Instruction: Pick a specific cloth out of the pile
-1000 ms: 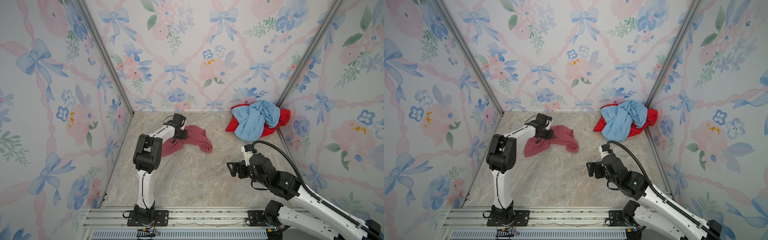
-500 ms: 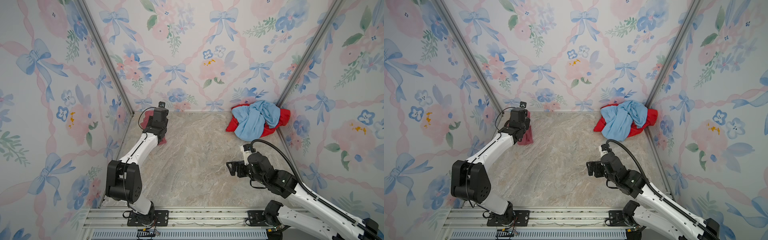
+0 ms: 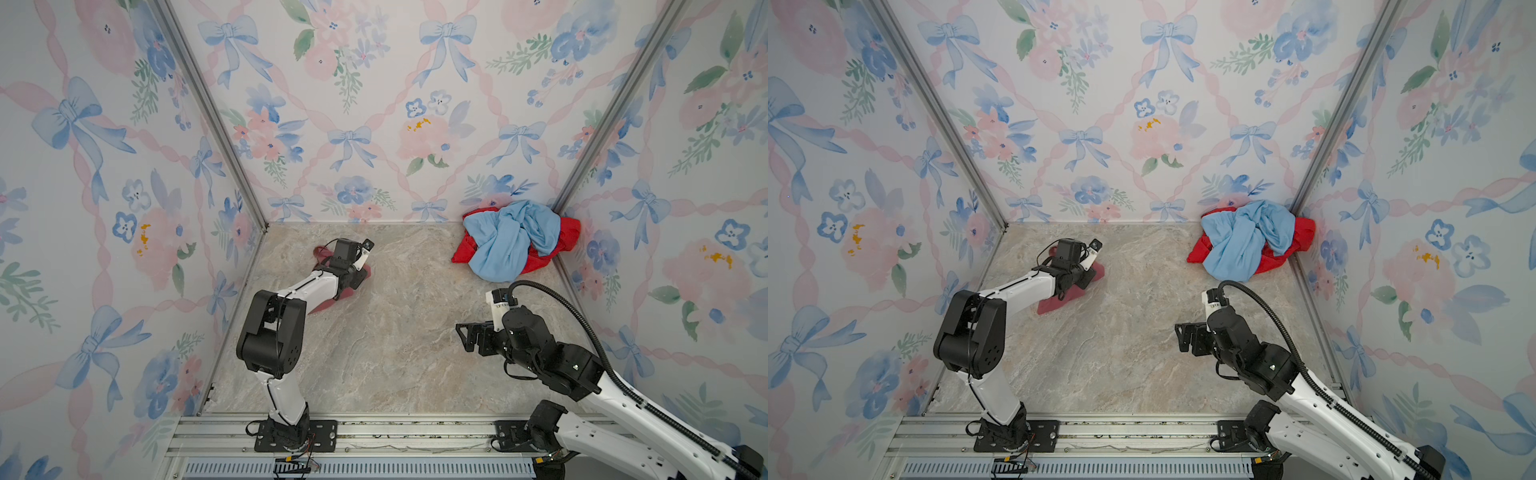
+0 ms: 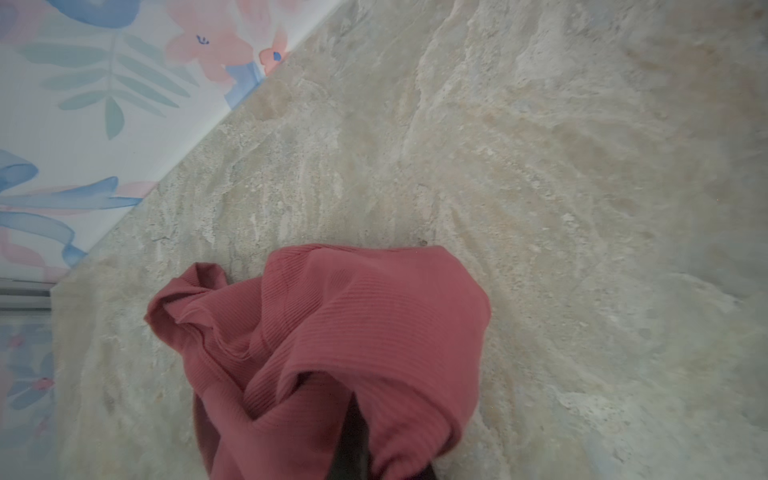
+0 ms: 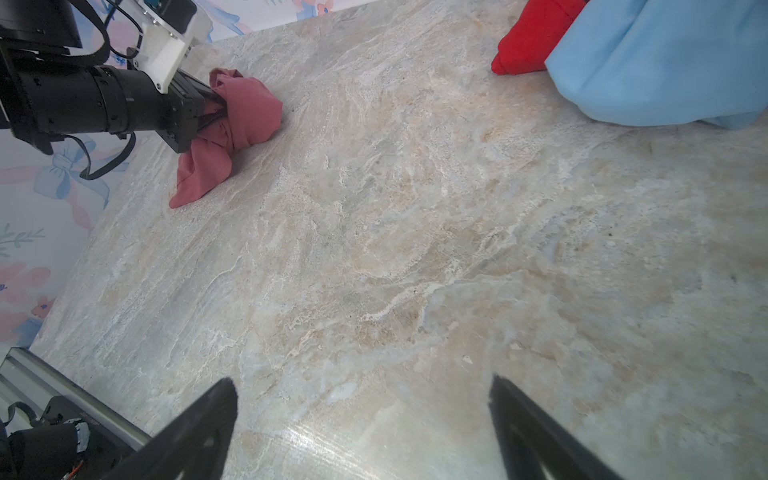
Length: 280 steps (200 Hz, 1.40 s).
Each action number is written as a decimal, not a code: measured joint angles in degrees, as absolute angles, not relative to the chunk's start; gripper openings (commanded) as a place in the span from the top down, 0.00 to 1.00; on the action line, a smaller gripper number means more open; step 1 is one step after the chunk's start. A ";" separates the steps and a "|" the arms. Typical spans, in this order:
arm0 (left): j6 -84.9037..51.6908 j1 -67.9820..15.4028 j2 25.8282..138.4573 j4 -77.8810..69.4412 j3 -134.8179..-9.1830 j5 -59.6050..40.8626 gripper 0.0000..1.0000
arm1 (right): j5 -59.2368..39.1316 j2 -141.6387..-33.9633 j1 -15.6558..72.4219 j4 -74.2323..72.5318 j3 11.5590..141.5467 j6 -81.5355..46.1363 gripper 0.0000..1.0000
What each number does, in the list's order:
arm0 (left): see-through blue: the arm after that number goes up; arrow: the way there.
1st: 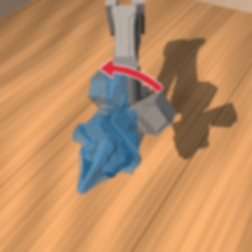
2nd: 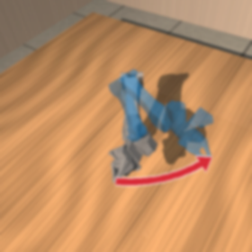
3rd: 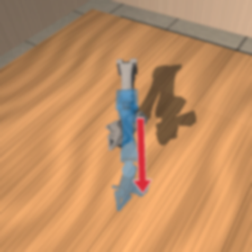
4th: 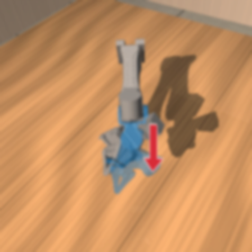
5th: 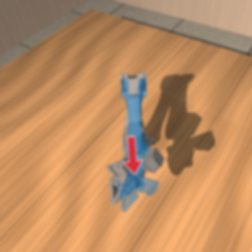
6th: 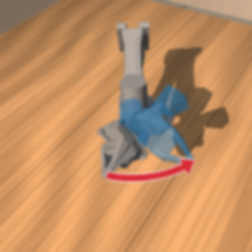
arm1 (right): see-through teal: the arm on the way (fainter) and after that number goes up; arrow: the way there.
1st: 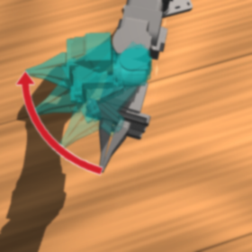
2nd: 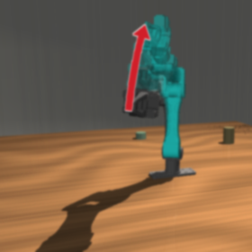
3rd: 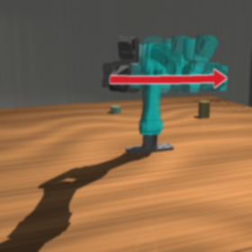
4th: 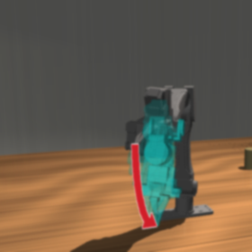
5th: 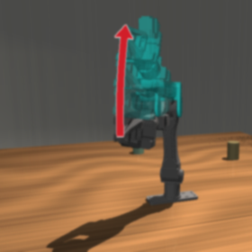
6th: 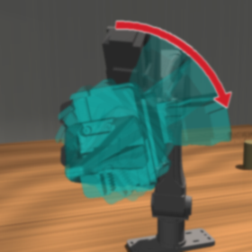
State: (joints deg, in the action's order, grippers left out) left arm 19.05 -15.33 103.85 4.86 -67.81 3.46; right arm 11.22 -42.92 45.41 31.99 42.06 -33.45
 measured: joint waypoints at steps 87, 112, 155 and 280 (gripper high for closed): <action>-2.72 -0.67 110.67 6.74 -77.43 -33.39 1.00 | 12.40 -41.50 44.93 33.61 42.06 -33.45 0.03; -11.84 2.96 112.44 1.37 -76.49 -41.32 1.00 | 12.34 -43.29 44.93 33.61 42.06 -33.45 0.03; -19.92 6.72 112.95 -1.65 -74.08 -35.24 1.00 | 12.25 -44.18 44.93 33.39 42.06 -33.47 0.03; -6.22 -0.05 115.00 4.51 -74.94 11.40 0.02 | 12.29 -41.47 44.93 33.82 42.06 -33.67 0.03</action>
